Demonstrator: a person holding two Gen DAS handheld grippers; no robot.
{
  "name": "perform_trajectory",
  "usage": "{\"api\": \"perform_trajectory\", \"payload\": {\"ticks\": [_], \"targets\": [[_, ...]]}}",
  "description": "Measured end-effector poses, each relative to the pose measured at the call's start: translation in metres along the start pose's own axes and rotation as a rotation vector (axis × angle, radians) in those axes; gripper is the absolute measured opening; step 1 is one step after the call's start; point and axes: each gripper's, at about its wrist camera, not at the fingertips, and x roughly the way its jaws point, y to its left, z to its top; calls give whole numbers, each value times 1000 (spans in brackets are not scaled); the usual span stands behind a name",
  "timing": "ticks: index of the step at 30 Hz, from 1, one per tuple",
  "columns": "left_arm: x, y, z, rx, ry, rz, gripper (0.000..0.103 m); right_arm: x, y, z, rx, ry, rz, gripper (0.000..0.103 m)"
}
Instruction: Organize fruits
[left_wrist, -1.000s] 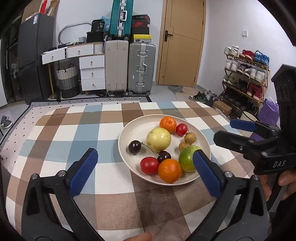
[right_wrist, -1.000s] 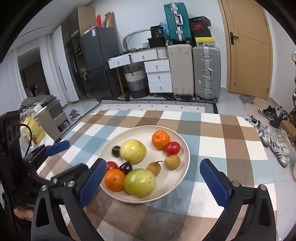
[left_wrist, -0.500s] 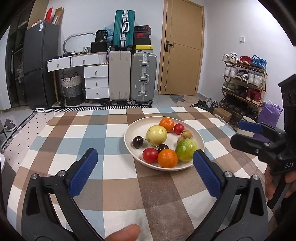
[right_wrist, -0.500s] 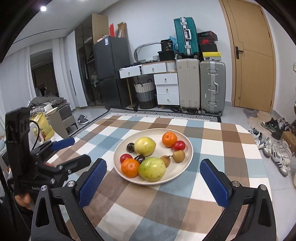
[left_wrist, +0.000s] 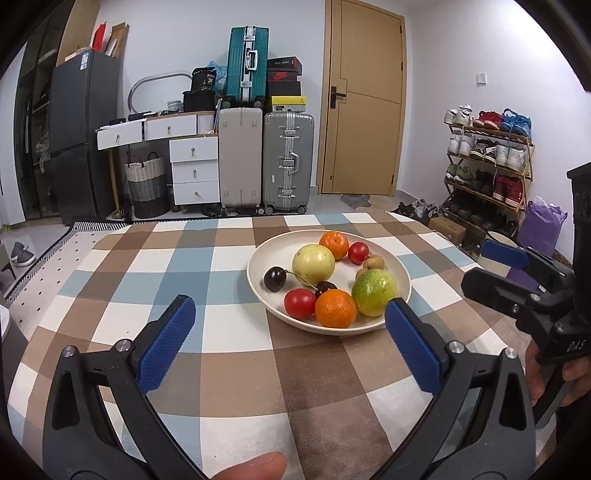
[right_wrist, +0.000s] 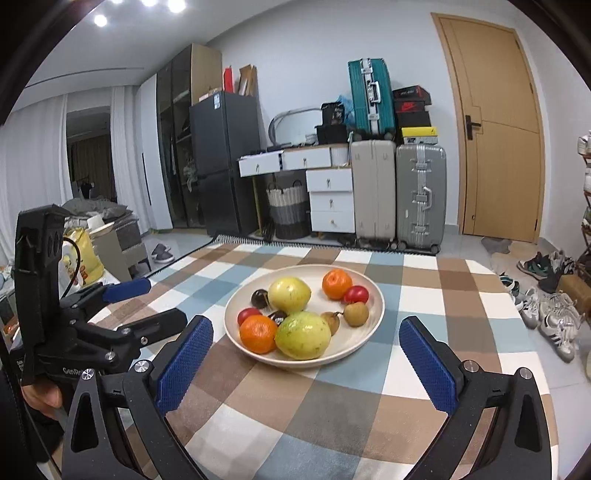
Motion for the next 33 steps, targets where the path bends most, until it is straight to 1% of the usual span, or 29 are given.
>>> {"api": "perform_trajectory", "payload": {"ticks": [7,11,33], "targets": [[-1,-1,2,-11,-5,0,102,0,-2,-2,12,-10,-4,103],[0,1,3,-17,-3,1,102,-3,2,-2,-7,-25,-8,103],[0,3,2,-22,-2,1,102,-1,-1,-3,4,-18,-8,103]]}}
